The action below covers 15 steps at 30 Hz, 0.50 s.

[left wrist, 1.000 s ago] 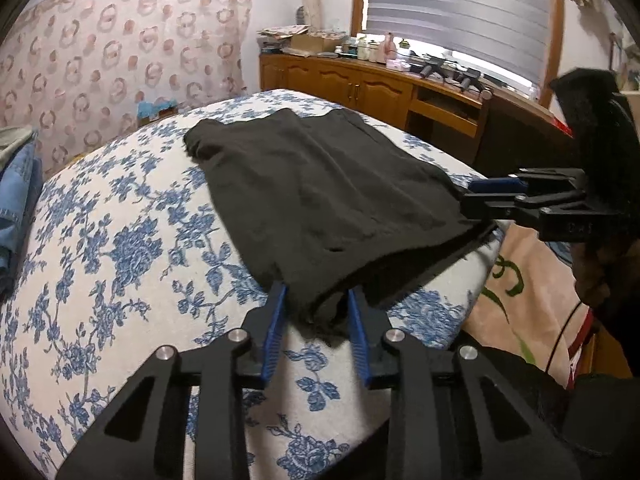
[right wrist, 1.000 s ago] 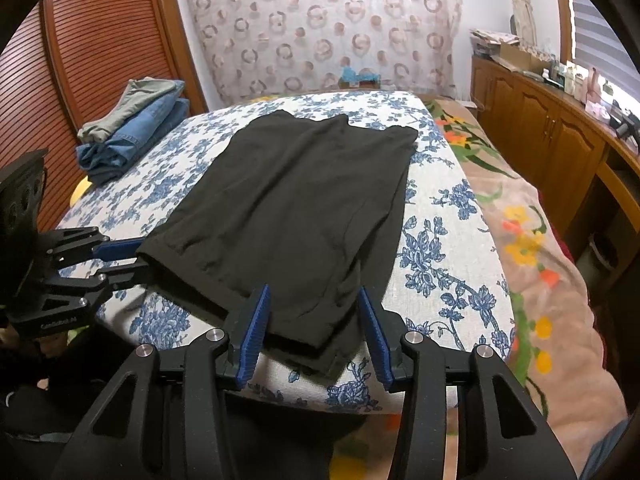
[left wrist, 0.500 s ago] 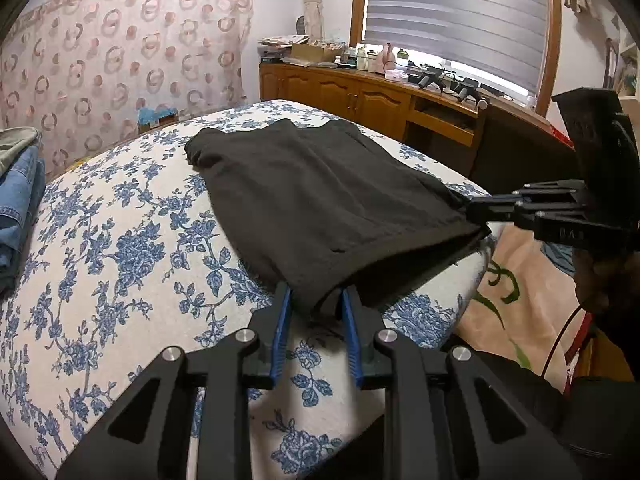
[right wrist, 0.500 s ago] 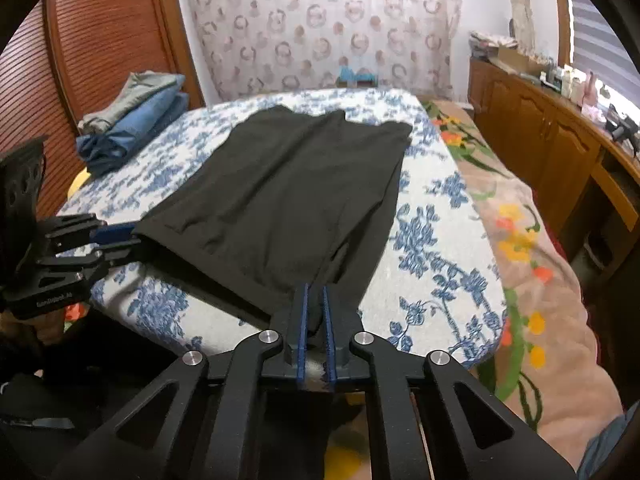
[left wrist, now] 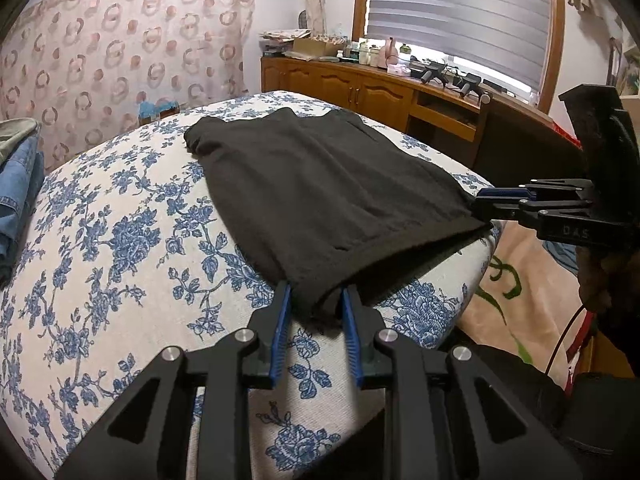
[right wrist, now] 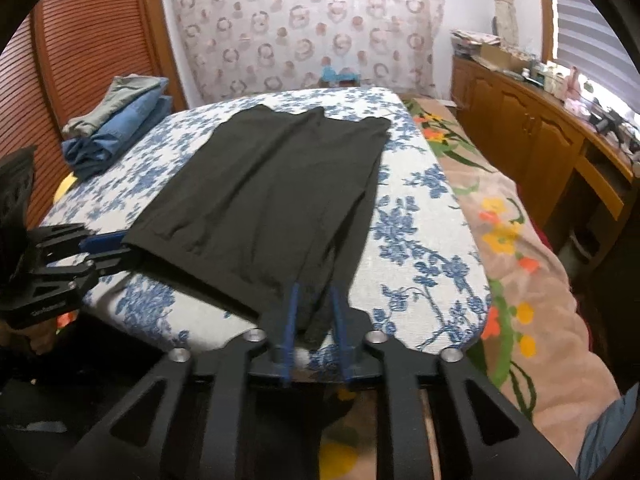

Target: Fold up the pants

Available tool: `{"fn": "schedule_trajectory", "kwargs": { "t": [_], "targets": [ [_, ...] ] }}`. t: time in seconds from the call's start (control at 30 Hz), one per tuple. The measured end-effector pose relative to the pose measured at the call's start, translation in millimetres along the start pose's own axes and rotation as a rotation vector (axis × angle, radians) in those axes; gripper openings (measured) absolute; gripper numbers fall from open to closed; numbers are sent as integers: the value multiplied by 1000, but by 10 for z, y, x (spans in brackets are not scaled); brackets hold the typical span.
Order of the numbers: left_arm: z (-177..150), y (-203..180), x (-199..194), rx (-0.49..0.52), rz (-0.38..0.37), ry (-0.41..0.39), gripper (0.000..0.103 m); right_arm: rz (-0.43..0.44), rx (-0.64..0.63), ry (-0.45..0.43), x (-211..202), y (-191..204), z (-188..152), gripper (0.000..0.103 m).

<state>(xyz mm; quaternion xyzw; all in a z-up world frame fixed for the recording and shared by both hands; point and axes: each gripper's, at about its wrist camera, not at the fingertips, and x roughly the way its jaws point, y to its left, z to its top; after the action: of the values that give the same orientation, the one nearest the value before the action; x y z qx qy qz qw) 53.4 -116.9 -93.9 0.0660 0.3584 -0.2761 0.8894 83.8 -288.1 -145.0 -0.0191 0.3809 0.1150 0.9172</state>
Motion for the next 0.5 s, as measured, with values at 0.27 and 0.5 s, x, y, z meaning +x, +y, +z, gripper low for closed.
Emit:
{"fn": "schedule_trajectory", "kwargs": {
  "t": [0.27, 0.5],
  "targets": [
    [-3, 9, 6, -7, 2, -6, 24, 34, 62, 18, 68, -59, -5, 32],
    [2, 23, 11, -22, -8, -23, 20, 55, 21, 41, 98, 49, 3, 28]
  ]
}}
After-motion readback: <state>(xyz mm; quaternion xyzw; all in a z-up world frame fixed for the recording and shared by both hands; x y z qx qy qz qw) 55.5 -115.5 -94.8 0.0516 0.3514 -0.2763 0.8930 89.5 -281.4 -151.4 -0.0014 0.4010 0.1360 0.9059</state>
